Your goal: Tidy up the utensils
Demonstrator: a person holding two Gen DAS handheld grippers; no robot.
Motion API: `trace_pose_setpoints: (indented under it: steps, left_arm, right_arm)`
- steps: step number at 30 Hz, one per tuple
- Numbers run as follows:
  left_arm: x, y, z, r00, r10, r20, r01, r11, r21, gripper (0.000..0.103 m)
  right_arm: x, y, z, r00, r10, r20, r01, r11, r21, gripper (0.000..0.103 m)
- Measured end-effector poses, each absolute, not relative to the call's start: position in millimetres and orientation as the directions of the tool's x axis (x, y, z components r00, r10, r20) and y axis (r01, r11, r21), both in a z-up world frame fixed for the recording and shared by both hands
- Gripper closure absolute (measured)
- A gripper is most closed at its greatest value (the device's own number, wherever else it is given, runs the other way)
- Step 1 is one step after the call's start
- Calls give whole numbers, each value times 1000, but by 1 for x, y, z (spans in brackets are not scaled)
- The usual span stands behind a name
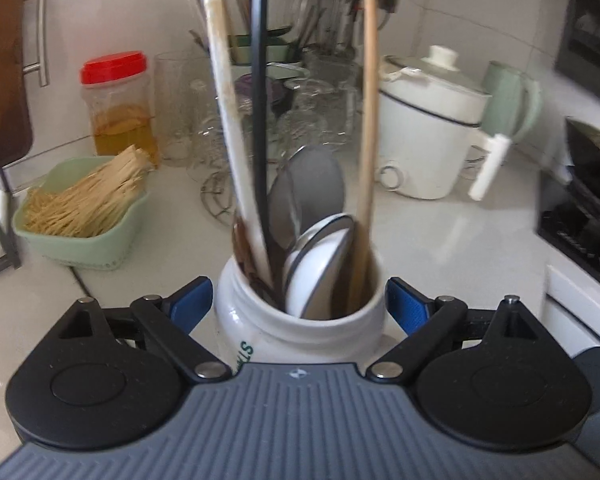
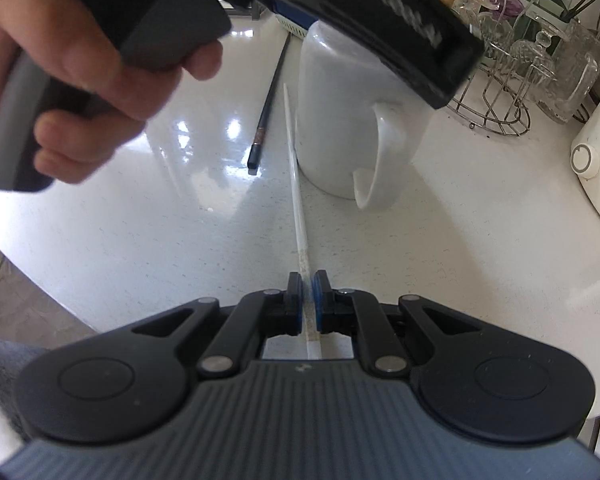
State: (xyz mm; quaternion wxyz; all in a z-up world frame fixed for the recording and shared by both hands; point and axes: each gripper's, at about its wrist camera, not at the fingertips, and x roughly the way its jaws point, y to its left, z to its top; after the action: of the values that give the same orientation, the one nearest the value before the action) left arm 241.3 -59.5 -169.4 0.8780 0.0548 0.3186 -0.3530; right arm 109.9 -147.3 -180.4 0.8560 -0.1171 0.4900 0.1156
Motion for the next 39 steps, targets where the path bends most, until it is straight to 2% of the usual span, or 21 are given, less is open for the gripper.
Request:
trace_pose_setpoints:
  steps: [6, 39]
  left_arm:
    - [241, -65, -172, 570, -585, -577, 643, 755, -131, 12]
    - [242, -56, -156, 588, -492, -642, 526, 836, -159, 13]
  right_arm:
    - [110, -154, -181, 496, 89, -864, -323, 942, -89, 94]
    - [132, -183, -187, 546, 96, -832, -376, 916, -141, 91]
